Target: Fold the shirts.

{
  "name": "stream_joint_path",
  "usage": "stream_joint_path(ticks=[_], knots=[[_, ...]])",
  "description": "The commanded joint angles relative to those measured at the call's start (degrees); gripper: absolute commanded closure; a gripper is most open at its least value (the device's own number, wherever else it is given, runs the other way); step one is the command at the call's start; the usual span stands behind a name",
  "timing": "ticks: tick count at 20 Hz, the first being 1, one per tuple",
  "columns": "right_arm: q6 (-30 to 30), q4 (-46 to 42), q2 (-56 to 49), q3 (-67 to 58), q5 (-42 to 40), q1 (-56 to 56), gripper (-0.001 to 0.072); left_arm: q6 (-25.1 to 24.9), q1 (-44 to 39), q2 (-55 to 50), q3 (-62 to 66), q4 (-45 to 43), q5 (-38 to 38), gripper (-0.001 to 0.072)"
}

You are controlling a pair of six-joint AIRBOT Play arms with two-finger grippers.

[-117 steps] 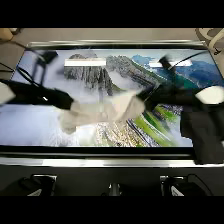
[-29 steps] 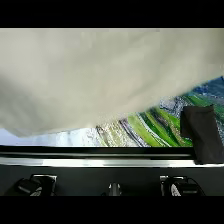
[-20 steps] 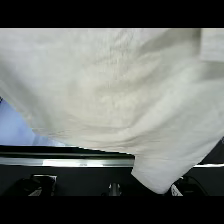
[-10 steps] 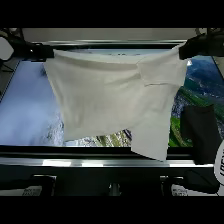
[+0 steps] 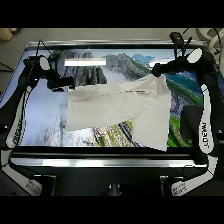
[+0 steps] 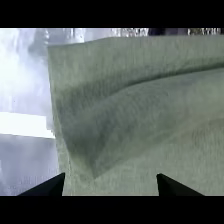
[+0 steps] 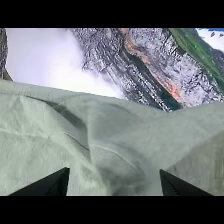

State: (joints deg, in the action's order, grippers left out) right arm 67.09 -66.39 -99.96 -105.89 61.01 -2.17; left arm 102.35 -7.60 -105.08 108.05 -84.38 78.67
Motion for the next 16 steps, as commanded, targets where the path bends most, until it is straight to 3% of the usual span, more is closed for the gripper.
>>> stream_joint_path(ticks=[1, 2, 4, 5, 7, 8, 12, 16], knots=[[-5.92, -0.39, 0.26, -0.04, 5.68, -2.89, 0.0094, -8.31, 2.43, -0.96, 0.0, 2.78, 10.99, 0.0057], [-5.92, -1.4, 1.07, -0.04, 9.46, -4.9, 0.0097, -9.53, 3.67, -0.33, -0.28, 2.78, 14.25, 0.0071], [-8.0, -3.13, 2.25, -0.04, 17.62, -9.42, 0.0111, -9.97, 6.03, 2.75, -4.79, 5.81, 15.37, 0.0218], [-8.79, -4.39, 2.36, -0.04, 21.53, -11.43, 0.0119, -10.62, 6.97, 4.96, -9.22, 8.52, 14.49, 0.0231], [-9.97, -7.65, 2.36, 0.94, 27.78, -13.92, 0.025, -10.99, 8.2, 10.34, -22.14, 12.0, 10.84, 0.022], [-9.97, -9.44, 2.36, 1.81, 29.38, -14.45, 0.0279, -11.61, 8.55, 13.53, -29.73, 12.7, 7.67, 0.0188], [-9.79, -4.98, 2.56, 5.27, 27.56, -14.34, 0.0286, -12.61, 9.09, 23.45, -50.47, 15.21, -4.52, 0.0191], [-10.23, -4.55, 2.58, 5.55, 27.41, -14.34, 0.0286, -12.66, 9.29, 23.63, -55.01, 16.98, -8.07, 0.0192]])
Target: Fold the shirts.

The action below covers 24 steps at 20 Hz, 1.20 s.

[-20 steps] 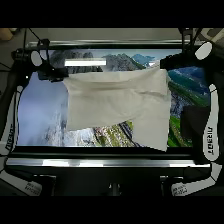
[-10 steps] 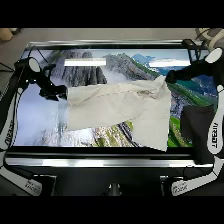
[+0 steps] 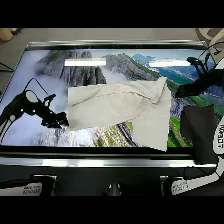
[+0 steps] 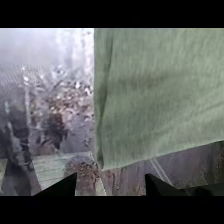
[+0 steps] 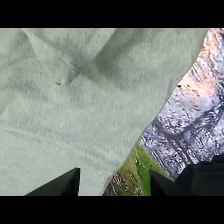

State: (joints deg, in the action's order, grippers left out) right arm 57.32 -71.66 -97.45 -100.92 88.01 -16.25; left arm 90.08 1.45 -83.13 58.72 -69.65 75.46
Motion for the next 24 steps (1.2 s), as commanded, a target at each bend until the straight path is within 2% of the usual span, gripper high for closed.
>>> stream_joint_path(ticks=[1, 3, 7, 12, 15, 18, 24], knots=[[-0.46, 0.74, 0.07, 0.59, 0.09, -0.26, 0.0286, -0.39, 0.2, 1.64, -6.12, 3.72, -6.56, 0.0193], [-0.5, 0.72, 0.07, 0.59, -0.22, -0.26, 0.0286, -0.28, -0.28, 1.2, -6.29, 5.53, -9.31, 0.0194], [-0.66, 0.55, 0.07, 0.59, -0.07, -0.26, 0.0286, -0.13, -2.25, -2.21, -6.29, 7.28, -9.6, 0.0205], [-1.09, -2.6, 0.07, 0.59, 1.31, -0.26, 0.0285, 2.95, -2.36, -2.45, -6.21, 7.1, -12.59, 0.0679], [-1.22, -3.8, 0.07, 2.51, 1.42, -0.26, 0.0285, 0.68, -2.19, -1.68, -6.21, 7.1, -12.5, 0.0682], [-2.62, -0.28, 0.04, 8.37, 0.94, -0.26, 0.0281, -1.18, -2.21, -0.57, -6.21, 7.1, -12.5, 0.0683], [-2.78, -0.09, 0.0, 17.35, -5.77, -0.26, 0.0251, -3.17, -2.25, 2.91, -6.21, 7.08, -12.48, 0.0683]])
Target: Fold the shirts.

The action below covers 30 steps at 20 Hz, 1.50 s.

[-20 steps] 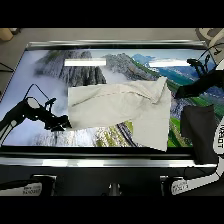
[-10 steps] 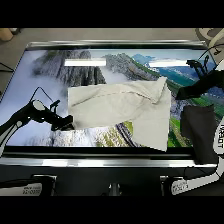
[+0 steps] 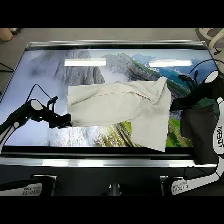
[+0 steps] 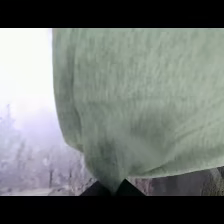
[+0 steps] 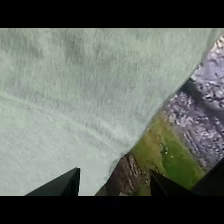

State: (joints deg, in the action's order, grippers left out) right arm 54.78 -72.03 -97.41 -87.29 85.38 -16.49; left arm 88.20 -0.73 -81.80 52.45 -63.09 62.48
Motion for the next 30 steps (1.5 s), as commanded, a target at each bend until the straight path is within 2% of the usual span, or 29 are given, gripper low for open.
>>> stream_joint_path(ticks=[1, 6, 10, 11, 12, 13, 14, 17, 20, 22, 24, 27, 28, 30], knots=[[-0.2, 0.13, -0.07, 5.18, -4.28, -0.02, 0.025, -1.31, -0.07, 2.14, 0.07, 0.55, 0.48, 0.0683], [0.11, 0.87, -2.45, 8.85, -5.38, -0.02, 0.0255, -1.29, -0.07, 2.86, 0.07, 0.55, 0.48, 0.0683], [0.26, 1.36, -3.56, 8.85, -7.67, -0.02, 0.0336, -1.92, -0.07, 3.1, 0.07, 0.57, 0.48, 0.0683], [0.87, 1.29, -3.72, 8.85, -8.0, -0.02, 0.0383, -2.86, -0.07, 3.15, 0.07, 0.57, 0.48, 0.0683], [1.53, 1.44, -3.8, 8.85, -7.98, -0.02, 0.0481, -2.95, -0.07, 3.17, 0.07, 0.57, 0.5, 0.0683], [1.53, 1.86, -3.76, 8.83, -7.85, -0.02, 0.0624, -2.93, -0.07, 3.23, 0.07, 0.59, 0.55, 0.0683], [1.22, 2.43, -3.5, 8.79, -7.48, -0.02, 0.0679, -2.95, -0.07, 3.56, 0.07, 1.01, 0.96, 0.0683], [-1.46, 2.32, -0.33, 5.03, -6.58, -0.2, 0.0682, -3.32, -0.04, 8.68, 1.73, 0.11, 0.68, 0.0684], [-7.34, 7.15, 7.96, -5.16, -10.82, -0.2, 0.0682, -3.78, 0.0, 18.73, 11.85, -8.41, 0.61, 0.0685], [-8.09, 9.31, 16.24, -13.55, -20.31, -0.2, 0.0681, -2.95, 0.0, 25.68, 24.11, -15.89, -0.5, 0.0685], [-8.09, 9.31, 26.14, -20.7, -32.15, -0.2, 0.0681, 0.61, 0.0, 31.58, 38.6, -22.95, -3.98, 0.0685], [-8.15, 9.29, 41.38, -23.82, -44.85, -0.2, 0.0681, 5.75, -0.04, 37.44, 55.19, -25.51, -12.57, 0.0685], [-8.15, 9.29, 45.7, -23.82, -44.96, -0.2, 0.0681, 7.17, -0.07, 38.88, 58.01, -24.52, -14.47, 0.0685], [-8.17, 8.68, 51.54, -23.82, -40.02, -0.2, 0.0681, 9.33, -0.07, 41.18, 59.32, -22.8, -14.4, 0.0685]])
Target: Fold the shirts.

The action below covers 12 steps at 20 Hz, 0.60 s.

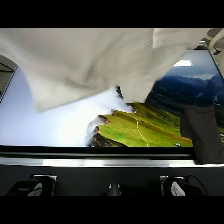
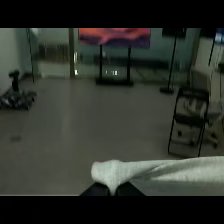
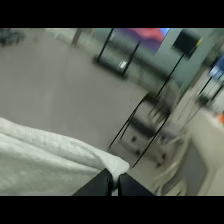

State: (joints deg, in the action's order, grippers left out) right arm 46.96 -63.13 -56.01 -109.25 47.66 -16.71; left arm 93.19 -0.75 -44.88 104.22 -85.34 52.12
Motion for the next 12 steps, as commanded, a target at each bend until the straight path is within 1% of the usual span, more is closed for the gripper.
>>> stream_joint_path(ticks=[1, 5, 7, 9, 12], knots=[[-0.33, -1.55, 11.98, -1.86, 0.98, 0.02, 0.0681, 4.61, -0.04, 4.87, 7.56, 0.04, -3.02, 0.0685], [-0.2, -7.65, 13.7, -1.86, 10.38, 0.02, 0.068, 4.13, -0.02, 4.92, 7.54, -0.9, 0.44, 0.0685], [0.35, -8.04, 12.46, -1.86, 14.03, 0.02, 0.068, 4.15, -0.02, 3.89, 7.54, -2.38, 2.95, 0.0685], [0.37, -8.02, 9.42, -1.84, 19.71, 0.02, 0.0679, 3.58, -0.04, 1.16, 7.34, -2.75, 7.8, 0.0683], [1.07, -7.48, -0.22, -1.79, 32.74, 0.04, 0.068, -1.27, -0.02, -5.2, 3.5, -2.8, 16.68, 0.0683]])
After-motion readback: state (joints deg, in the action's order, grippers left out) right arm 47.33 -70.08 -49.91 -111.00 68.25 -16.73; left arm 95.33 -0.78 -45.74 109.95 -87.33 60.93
